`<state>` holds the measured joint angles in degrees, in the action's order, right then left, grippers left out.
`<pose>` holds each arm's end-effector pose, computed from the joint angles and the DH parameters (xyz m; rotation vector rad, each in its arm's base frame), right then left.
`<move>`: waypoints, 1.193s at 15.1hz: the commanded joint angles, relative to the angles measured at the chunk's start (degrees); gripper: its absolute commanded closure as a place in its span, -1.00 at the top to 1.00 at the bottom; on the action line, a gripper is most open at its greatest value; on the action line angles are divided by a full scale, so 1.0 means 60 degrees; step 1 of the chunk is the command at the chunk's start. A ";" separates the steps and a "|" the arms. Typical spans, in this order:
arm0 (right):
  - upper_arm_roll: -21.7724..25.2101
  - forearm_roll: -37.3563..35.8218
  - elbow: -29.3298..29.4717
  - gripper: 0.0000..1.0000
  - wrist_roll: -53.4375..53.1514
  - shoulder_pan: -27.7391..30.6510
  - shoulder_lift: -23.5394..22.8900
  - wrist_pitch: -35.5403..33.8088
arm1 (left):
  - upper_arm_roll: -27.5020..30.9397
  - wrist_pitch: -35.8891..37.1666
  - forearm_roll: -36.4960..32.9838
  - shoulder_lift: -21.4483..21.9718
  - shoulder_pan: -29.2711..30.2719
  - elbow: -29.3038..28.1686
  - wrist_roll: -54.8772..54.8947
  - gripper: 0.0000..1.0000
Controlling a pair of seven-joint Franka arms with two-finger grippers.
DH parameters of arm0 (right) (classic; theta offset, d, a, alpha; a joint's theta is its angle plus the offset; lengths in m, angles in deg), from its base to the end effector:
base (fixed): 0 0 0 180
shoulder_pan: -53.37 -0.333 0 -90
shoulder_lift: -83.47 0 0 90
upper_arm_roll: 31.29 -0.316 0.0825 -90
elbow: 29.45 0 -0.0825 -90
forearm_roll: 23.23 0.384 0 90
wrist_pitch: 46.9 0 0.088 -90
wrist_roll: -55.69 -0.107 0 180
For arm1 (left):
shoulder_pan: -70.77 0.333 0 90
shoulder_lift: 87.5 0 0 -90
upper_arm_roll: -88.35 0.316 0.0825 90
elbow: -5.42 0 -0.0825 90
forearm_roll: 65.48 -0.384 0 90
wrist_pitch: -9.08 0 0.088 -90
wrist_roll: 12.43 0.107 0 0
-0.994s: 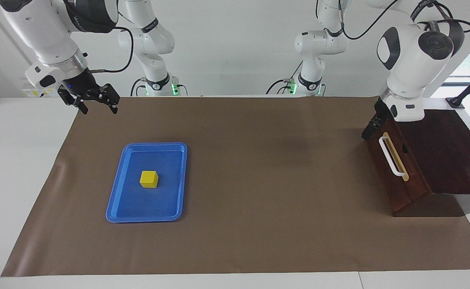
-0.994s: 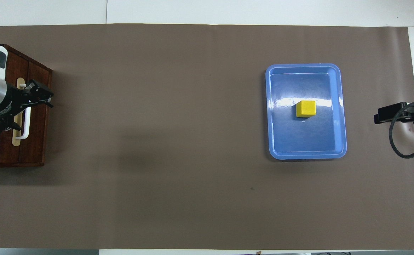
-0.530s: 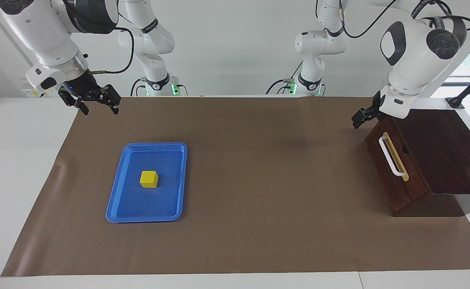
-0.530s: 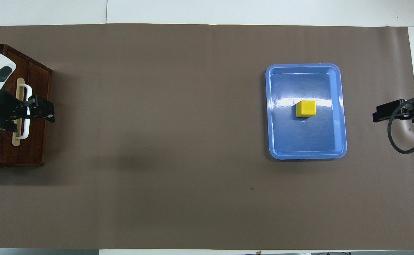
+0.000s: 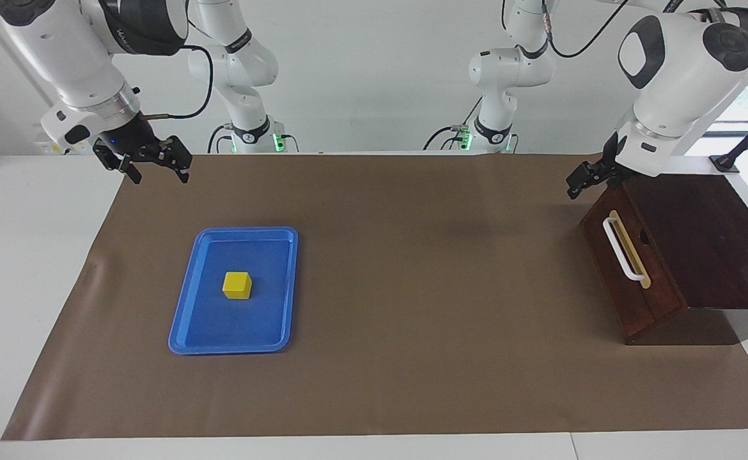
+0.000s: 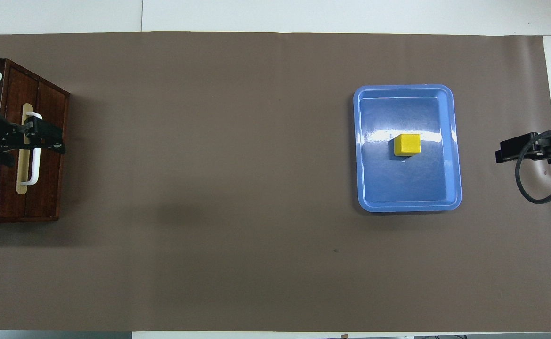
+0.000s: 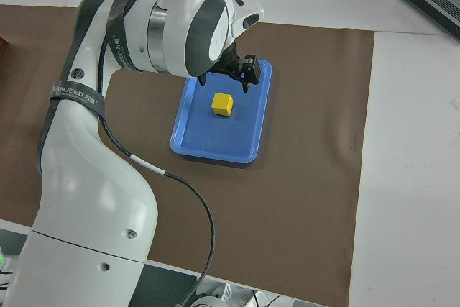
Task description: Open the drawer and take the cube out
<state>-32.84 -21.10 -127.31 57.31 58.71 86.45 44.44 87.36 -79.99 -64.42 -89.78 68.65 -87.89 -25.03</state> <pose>0.5359 -0.0313 0.5902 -3.1010 0.0620 0.0931 0.5596 -0.0322 0.5739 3.1221 0.2603 -0.1809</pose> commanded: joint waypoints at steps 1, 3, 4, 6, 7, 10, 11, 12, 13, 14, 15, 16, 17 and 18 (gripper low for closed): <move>-0.0049 -0.0179 0.0153 1.00 -0.0152 0.0019 -0.0086 -0.0194 | -0.0012 0.0444 0.0524 0.0043 0.0133 0.0257 0.0270 1.00; -0.0049 -0.0179 0.0153 1.00 -0.0152 0.0019 -0.0086 -0.0165 | -0.0071 0.0401 0.0482 0.0262 0.0147 0.0054 0.0313 1.00; -0.0035 -0.0194 0.0153 1.00 -0.0152 0.0019 -0.0086 -0.0165 | -0.0071 0.0474 0.0467 0.0263 0.0162 0.0067 0.0328 1.00; -0.0049 -0.0354 0.0153 1.00 -0.0093 0.0019 -0.0086 -0.0092 | -0.0071 0.0474 0.0438 0.0277 0.0162 0.0169 0.0386 1.00; -0.0049 -0.0442 0.0167 1.00 -0.0064 0.0019 -0.0101 -0.0092 | -0.0071 0.0562 0.0424 0.0306 0.0162 0.0214 0.0401 1.00; -0.0049 -0.0458 0.0167 1.00 -0.0035 0.0019 -0.0101 -0.0092 | -0.0071 0.0474 0.0453 0.0321 0.0133 0.0156 0.0460 1.00; -0.0049 -0.0472 0.0153 1.00 -0.0034 0.0019 -0.0086 -0.0106 | -0.0085 0.0460 0.0453 0.0307 0.0133 0.0170 0.0474 1.00; -0.0064 -0.0487 0.0167 1.00 -0.0020 0.0019 -0.0101 -0.0107 | -0.0085 0.0445 0.0453 0.0321 0.0133 0.0185 0.0576 1.00; -0.0064 -0.0487 0.0153 1.00 -0.0020 0.0019 -0.0086 -0.0107 | -0.0085 0.0416 0.0453 0.0321 0.0147 0.0185 0.0751 1.00; -0.0064 -0.0487 0.0153 1.00 -0.0034 0.0019 -0.0086 -0.0107 | -0.0071 0.0416 0.0453 0.0321 0.0148 0.0170 0.0869 1.00; -0.0064 -0.0487 0.0138 1.00 -0.0034 0.0005 -0.0086 -0.0107 | -0.0071 0.0401 0.0453 0.0321 0.0148 0.0156 0.0899 1.00; -0.0078 -0.0487 0.0153 1.00 -0.0034 0.0004 -0.0086 -0.0121 | -0.0071 0.0358 0.0453 0.0307 0.0148 0.0155 0.0943 1.00; -0.0079 -0.0487 0.0138 1.00 -0.0049 0.0004 -0.0086 -0.0107 | -0.0056 0.0314 0.0453 0.0307 0.0148 0.0170 0.1045 1.00; -0.0079 -0.0487 0.0138 1.00 -0.0049 0.0004 -0.0086 -0.0107 | -0.0056 0.0313 0.0453 0.0307 0.0162 0.0156 0.1060 1.00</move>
<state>-32.91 -22.77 -127.28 57.30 58.70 86.45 44.33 87.18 -78.47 -62.50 -88.34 68.87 -87.14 -20.23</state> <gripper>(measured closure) 0.000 0.000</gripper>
